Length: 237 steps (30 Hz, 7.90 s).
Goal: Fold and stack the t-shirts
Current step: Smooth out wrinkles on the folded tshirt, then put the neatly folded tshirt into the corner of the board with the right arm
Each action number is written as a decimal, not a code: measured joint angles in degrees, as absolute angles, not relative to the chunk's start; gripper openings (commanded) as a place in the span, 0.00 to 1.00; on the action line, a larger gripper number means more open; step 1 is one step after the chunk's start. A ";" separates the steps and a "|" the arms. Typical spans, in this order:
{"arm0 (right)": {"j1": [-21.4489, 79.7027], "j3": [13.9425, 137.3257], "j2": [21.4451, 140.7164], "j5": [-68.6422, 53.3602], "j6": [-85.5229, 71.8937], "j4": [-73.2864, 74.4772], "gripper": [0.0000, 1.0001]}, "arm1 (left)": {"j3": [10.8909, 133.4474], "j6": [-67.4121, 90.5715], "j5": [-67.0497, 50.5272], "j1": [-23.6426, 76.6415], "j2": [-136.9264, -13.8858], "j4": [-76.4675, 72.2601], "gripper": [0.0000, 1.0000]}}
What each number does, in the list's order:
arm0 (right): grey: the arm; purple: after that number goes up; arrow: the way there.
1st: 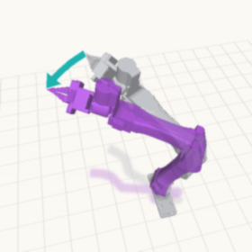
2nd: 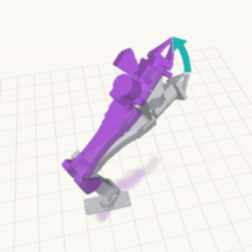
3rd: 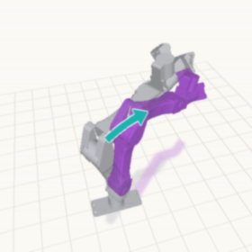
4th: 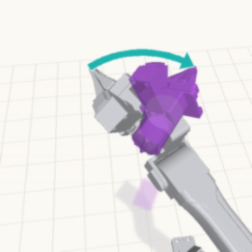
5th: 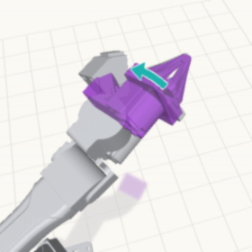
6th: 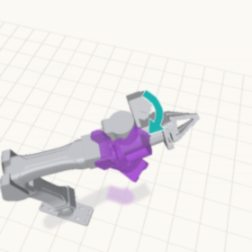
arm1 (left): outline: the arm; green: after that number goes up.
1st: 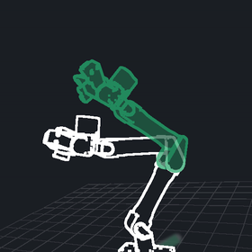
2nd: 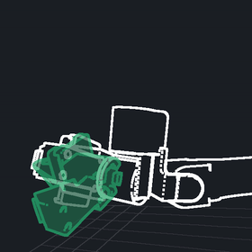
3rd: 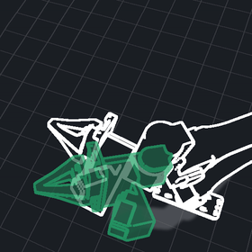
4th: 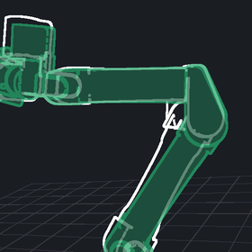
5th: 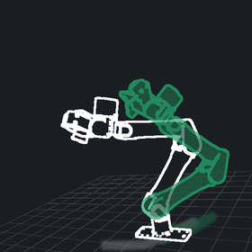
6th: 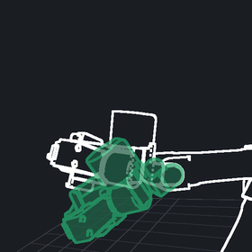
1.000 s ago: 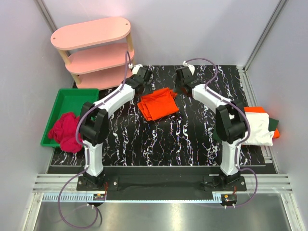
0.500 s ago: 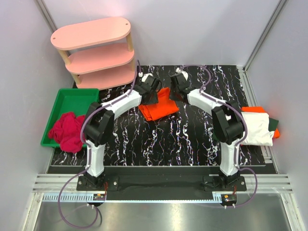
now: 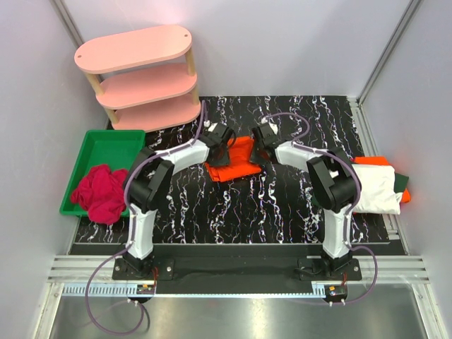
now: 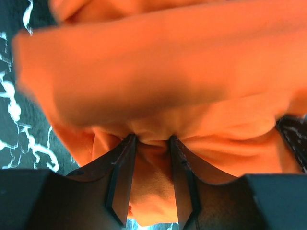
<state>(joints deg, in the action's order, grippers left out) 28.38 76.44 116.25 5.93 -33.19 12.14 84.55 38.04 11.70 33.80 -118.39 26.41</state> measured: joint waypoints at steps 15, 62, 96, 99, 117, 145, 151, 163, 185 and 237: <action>35.88 56.64 100.31 4.97 -39.57 14.52 0.00 | 65.25 42.06 11.14 39.94 -103.72 26.09 0.37; 32.60 81.97 118.21 11.97 -31.46 22.02 0.24 | 63.13 43.59 20.18 45.17 -88.29 32.91 0.56; 36.36 46.68 80.31 10.98 -35.97 20.84 0.69 | 62.06 45.36 20.82 47.20 -89.36 32.45 0.56; 36.51 46.68 80.05 10.85 -36.12 20.10 0.70 | 61.36 45.89 20.82 47.81 -89.36 32.42 0.56; 37.60 47.57 88.71 6.96 -35.81 14.00 0.74 | 59.27 49.12 21.50 50.39 -87.24 33.80 0.56; 38.52 54.85 98.61 11.73 -38.98 17.98 0.46 | 58.35 50.00 23.33 51.07 -83.29 35.05 0.56; 38.50 55.66 99.90 13.28 -41.58 20.05 0.35 | 58.35 50.00 23.51 51.16 -82.67 35.07 0.55; 38.41 54.26 99.55 12.32 -47.22 18.39 0.00 | 58.35 49.23 23.62 51.18 -82.50 35.07 0.55; 40.53 61.91 83.13 28.86 -36.75 37.98 0.00 | 51.90 48.51 23.53 51.40 -72.31 35.24 0.55; 10.02 70.02 73.93 44.56 -24.21 49.65 0.00 | 51.92 42.85 20.80 51.72 -75.02 35.35 0.56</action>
<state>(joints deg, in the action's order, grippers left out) 10.02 70.02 73.93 44.56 -24.21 49.65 51.92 42.85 20.80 51.72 -75.02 35.35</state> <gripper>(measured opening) 0.011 0.552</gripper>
